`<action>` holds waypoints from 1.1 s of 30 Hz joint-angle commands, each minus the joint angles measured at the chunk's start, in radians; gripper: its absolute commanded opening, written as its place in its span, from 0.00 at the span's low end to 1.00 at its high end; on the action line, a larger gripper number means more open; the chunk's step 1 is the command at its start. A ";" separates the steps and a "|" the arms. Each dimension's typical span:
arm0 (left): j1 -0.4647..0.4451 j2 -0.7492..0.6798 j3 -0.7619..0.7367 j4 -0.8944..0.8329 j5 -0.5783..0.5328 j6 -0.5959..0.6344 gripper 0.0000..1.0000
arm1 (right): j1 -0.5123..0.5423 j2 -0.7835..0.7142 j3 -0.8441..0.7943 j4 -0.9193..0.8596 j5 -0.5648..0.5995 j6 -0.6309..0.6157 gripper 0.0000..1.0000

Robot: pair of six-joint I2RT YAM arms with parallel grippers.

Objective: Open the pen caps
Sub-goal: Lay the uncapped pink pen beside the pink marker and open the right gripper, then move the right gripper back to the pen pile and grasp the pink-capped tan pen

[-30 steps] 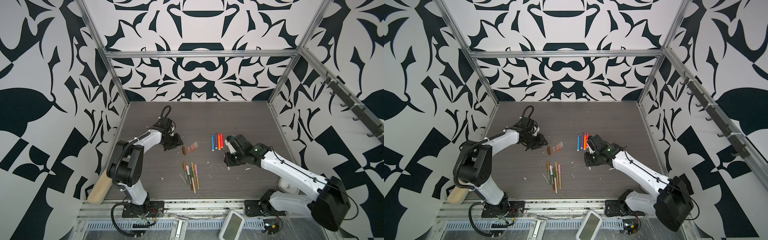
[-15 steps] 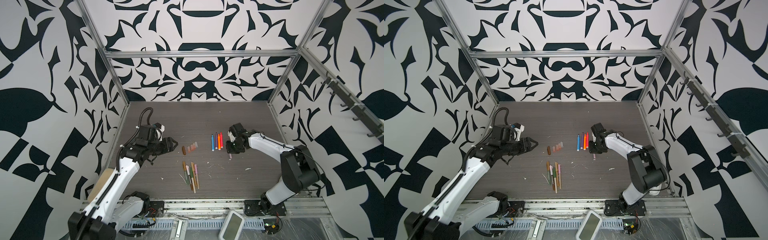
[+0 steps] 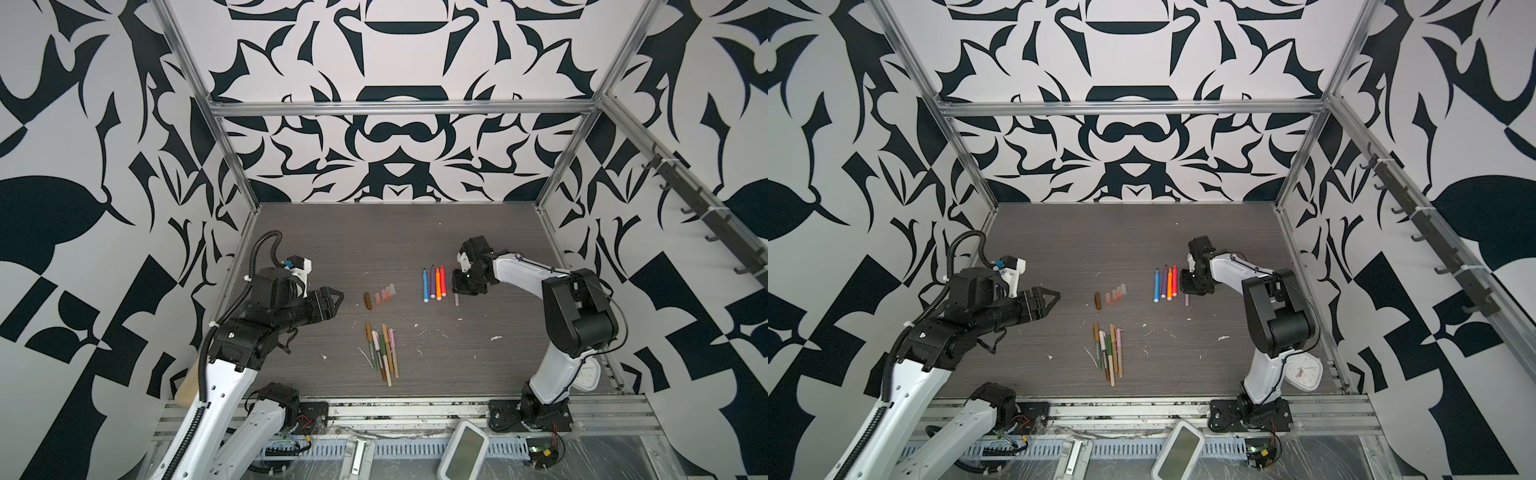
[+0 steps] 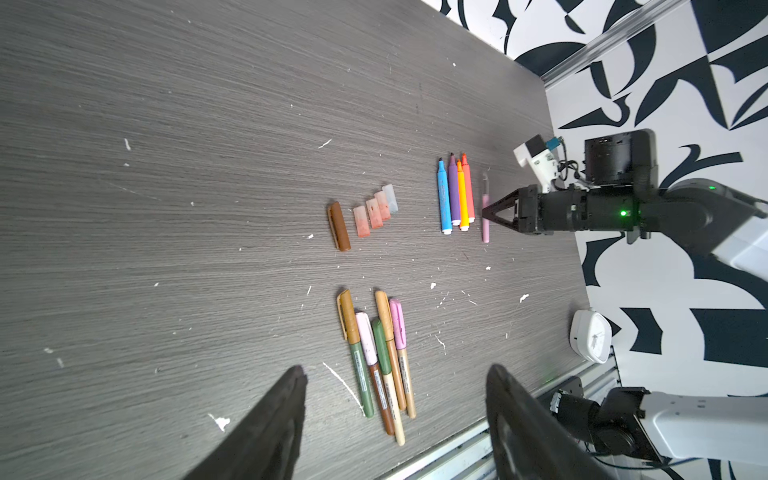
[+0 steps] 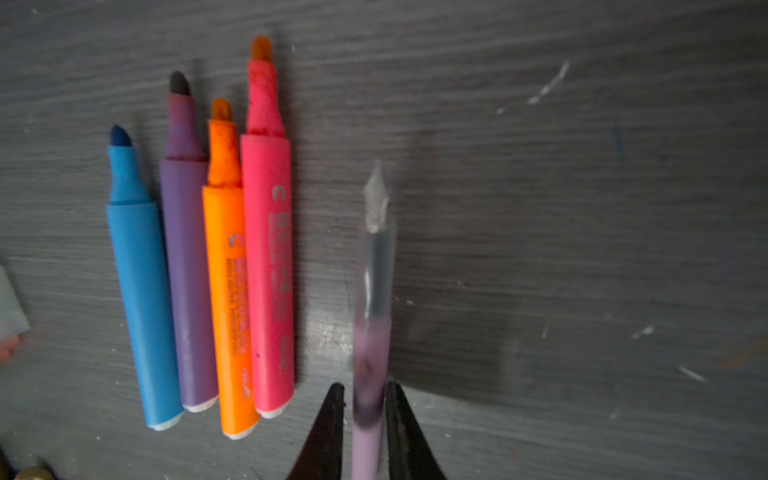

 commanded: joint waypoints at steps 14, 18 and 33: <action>0.002 0.033 -0.020 -0.033 0.003 -0.005 0.71 | -0.020 -0.131 0.008 -0.002 -0.130 0.010 0.30; 0.003 0.027 -0.022 -0.033 0.003 -0.005 0.71 | 0.016 -0.242 -0.092 0.016 -0.116 0.031 0.28; 0.002 0.008 -0.030 -0.001 -0.011 -0.016 0.71 | 0.825 -0.364 -0.366 0.156 0.238 0.421 0.26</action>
